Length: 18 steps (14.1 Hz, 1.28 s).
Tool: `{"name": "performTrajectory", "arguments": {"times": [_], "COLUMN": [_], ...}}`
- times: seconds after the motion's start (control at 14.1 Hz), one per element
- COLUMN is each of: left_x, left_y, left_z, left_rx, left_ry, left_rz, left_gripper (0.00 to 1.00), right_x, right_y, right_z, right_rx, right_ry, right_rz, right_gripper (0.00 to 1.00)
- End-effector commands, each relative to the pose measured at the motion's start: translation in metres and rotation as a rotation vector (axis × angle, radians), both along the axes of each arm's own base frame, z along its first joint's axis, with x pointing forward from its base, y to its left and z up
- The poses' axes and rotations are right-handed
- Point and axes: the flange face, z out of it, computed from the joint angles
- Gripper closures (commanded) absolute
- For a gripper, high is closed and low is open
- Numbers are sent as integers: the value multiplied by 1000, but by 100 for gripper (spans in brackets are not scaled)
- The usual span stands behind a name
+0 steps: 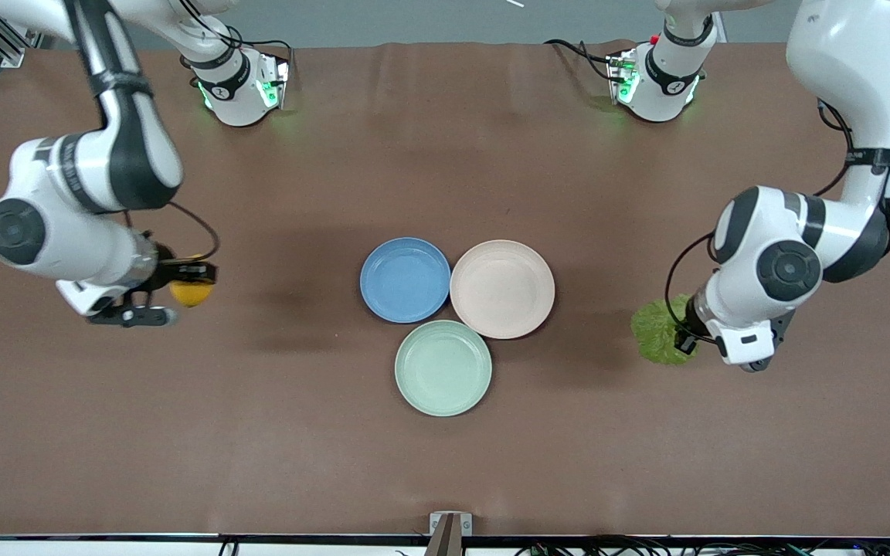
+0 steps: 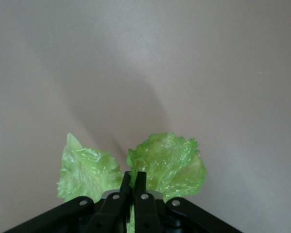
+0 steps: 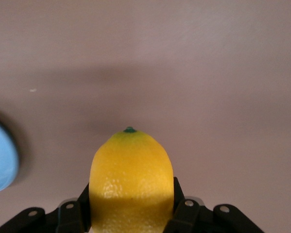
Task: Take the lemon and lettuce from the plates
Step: 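Lift the lemon with the right gripper while the left gripper lifts the lettuce, then lower the lemon onto the table while the left gripper lowers the lettuce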
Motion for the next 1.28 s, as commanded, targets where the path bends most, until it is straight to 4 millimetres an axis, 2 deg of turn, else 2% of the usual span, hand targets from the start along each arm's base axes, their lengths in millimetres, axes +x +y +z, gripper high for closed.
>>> {"name": "performTrajectory", "arguments": {"times": [0.0,0.14,0.21,0.28,0.35,0.5,0.57,0.85,0.92,0.99,1.13,1.2], "left_x": [6,9,9,8,8,10,11,18,17,17,18,20], "left_y": [26,41,43,43,43,41,39,16,16,18,21,21], "left_z": [-42,-62,-66,-72,-73,-65,-52,17,39,59,93,108], "left_rx": [-27,-38,-41,-43,-43,-41,-37,-38,-28,-21,-5,2], "left_ry": [19,26,28,37,39,27,12,-76,-90,-111,-148,-151], "left_rz": [-8,12,14,13,11,12,5,-68,-121,-169,-229,-283], "left_gripper": [99,96,85,67,42,4,0,0,0,0,0,0], "right_x": [-15,-24,-27,-29,-29,-30,-30,-32,-31,-30,-28,-26], "right_y": [-60,-84,-95,-106,-111,-118,-119,-121,-121,-121,-120,-120], "right_z": [-43,-89,-110,-130,-147,-171,-181,-193,-192,-190,-176,-159], "right_rx": [21,9,4,3,3,-4,-4,-6,-6,-6,-7,-3], "right_ry": [-65,-98,-106,-106,-102,-112,-106,-104,-105,-104,-113,-110], "right_rz": [67,41,31,34,44,34,34,29,29,26,17,18], "right_gripper": [77,77,77,76,76,75,74,68,47,14,3,2]}}
